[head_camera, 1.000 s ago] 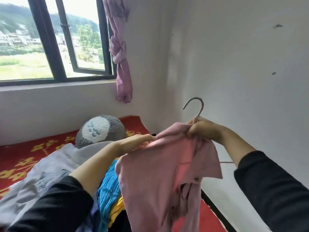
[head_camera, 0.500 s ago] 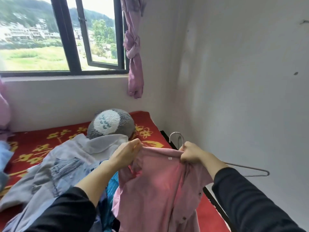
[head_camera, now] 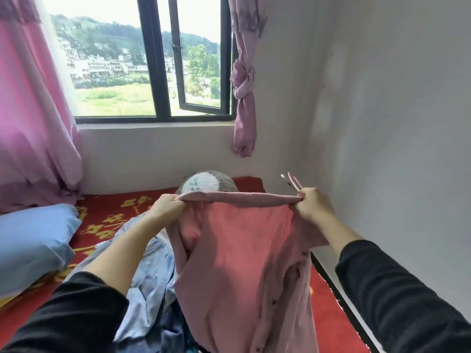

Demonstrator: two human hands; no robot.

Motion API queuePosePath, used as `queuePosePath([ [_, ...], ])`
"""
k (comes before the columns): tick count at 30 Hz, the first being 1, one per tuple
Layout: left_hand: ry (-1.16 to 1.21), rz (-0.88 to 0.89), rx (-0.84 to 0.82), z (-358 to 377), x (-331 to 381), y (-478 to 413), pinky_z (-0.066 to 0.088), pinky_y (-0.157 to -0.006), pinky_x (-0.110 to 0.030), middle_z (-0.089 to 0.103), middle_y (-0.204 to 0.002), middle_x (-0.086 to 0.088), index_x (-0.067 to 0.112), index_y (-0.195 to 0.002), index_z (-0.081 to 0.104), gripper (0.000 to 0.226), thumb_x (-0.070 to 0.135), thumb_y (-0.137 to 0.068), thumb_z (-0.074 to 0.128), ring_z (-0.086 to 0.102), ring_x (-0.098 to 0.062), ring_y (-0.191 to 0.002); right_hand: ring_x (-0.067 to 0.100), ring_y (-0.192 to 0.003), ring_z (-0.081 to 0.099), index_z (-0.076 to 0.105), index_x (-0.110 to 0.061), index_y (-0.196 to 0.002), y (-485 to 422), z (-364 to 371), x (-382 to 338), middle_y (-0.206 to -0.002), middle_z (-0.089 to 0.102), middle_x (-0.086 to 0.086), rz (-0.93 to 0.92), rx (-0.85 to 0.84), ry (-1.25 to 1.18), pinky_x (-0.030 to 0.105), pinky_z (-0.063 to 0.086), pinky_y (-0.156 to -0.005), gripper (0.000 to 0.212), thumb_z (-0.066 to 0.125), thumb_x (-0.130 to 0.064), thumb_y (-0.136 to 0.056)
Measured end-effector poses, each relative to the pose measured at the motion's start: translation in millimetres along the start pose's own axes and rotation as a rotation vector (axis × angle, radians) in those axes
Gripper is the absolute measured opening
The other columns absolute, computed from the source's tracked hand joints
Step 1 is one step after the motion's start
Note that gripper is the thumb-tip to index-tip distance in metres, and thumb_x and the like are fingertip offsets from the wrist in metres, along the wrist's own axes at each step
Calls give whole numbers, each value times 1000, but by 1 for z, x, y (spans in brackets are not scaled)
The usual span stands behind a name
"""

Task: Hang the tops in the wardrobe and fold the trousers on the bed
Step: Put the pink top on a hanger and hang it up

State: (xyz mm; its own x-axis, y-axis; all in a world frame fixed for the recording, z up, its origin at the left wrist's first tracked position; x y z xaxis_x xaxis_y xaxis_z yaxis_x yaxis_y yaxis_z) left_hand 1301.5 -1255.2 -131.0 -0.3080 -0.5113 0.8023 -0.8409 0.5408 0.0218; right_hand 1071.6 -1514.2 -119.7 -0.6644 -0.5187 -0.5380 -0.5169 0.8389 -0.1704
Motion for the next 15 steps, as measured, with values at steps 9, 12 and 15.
queuePosePath([
  [9,-316,-76,-8,28,-7,2,38,-57,-27,63,-80,-3,17,-78,64,21,28,-89,51,58,-25,-83,15,-69,58,61,-14,-99,3,49,29,-71,56,-8,31,-63,-477,30,47,-65,21,57,-34,-94],
  [12,-393,-55,77,38,-19,-5,36,-69,-26,67,-99,-10,16,-92,68,23,26,-91,47,59,-30,-97,5,-32,31,65,-7,-94,16,40,37,-42,37,-10,78,-283,-712,15,23,-34,19,50,-16,-98],
  [15,-372,-17,109,45,-30,-12,37,-72,-28,67,-104,-10,20,-87,65,19,27,-91,48,59,-31,-100,7,-36,19,64,-10,-85,38,30,45,-48,26,-5,119,-534,-784,14,14,-35,17,52,-12,-96],
])
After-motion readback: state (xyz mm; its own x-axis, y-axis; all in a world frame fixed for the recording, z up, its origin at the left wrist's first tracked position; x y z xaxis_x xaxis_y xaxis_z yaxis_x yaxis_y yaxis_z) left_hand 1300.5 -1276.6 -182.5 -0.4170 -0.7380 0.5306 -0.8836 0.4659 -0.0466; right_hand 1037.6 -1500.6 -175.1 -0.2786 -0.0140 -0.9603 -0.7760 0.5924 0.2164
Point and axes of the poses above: each hand's wrist, its own y-axis away from the middle knuckle, its own z-axis out of the palm, x = y × z, the point moved 2 cm from there along -y, towards the middle knuckle
